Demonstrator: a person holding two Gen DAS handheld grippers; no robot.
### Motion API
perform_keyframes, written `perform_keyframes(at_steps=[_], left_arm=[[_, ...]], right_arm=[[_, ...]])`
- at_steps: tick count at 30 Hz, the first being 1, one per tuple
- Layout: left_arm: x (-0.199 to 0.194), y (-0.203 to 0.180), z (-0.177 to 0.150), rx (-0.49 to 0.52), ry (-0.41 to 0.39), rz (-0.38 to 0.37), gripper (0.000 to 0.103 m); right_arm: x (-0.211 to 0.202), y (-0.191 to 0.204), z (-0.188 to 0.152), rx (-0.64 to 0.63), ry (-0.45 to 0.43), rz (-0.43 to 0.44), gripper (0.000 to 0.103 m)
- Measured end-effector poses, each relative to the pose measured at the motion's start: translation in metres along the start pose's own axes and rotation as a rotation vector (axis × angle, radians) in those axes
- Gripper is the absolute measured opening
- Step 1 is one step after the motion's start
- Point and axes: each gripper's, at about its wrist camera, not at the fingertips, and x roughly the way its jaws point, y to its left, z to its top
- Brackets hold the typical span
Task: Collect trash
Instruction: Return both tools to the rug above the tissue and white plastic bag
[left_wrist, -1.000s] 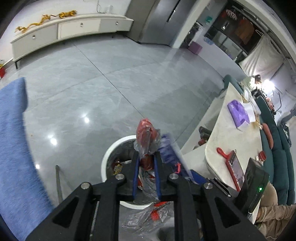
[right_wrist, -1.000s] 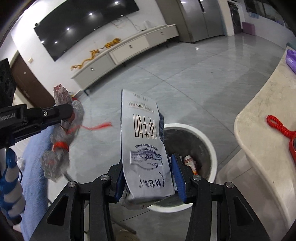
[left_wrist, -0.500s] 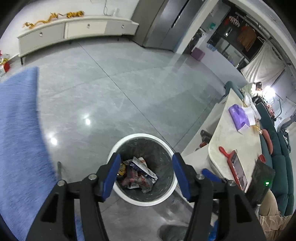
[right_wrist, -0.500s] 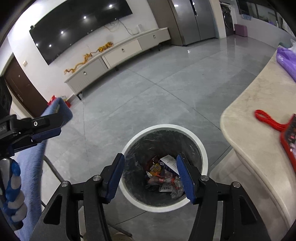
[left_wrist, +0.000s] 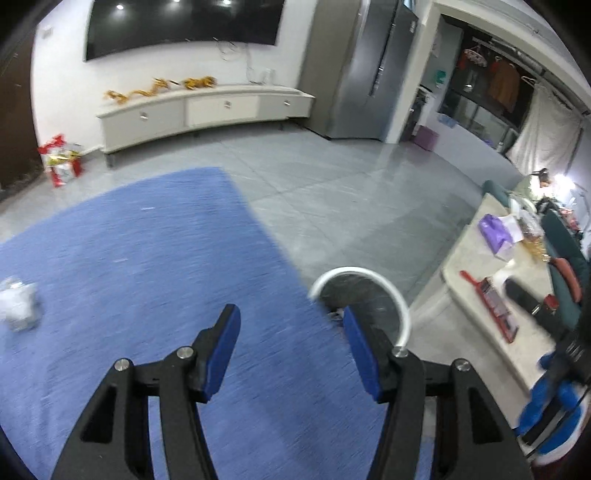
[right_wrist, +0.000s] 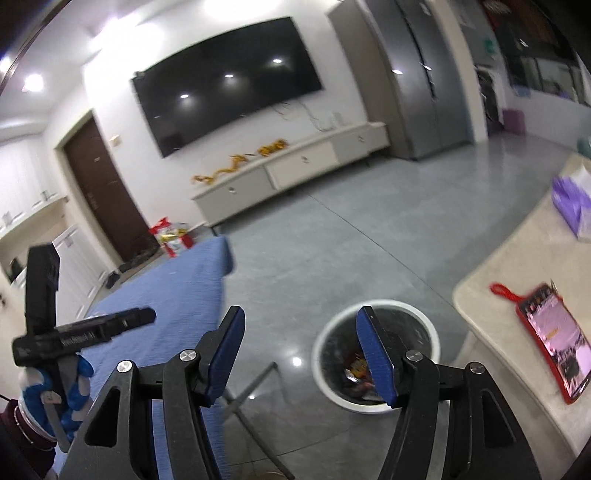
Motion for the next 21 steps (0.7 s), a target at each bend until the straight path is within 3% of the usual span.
perform_keyframes(at_steps=[12, 21], left_arm=[[-0.132, 0.162, -0.068, -0.132, -0.093, 0.234, 0.057], [-0.185, 0.269, -0.126, -0.264, -0.104, 0.376, 0.062]], right_arm=[[-0.007, 0.125, 0.004, -0.212, 0.007, 0.169, 0.063], [0.008, 0.211, 0.002, -0.345, 0.052, 0.235, 0.065]])
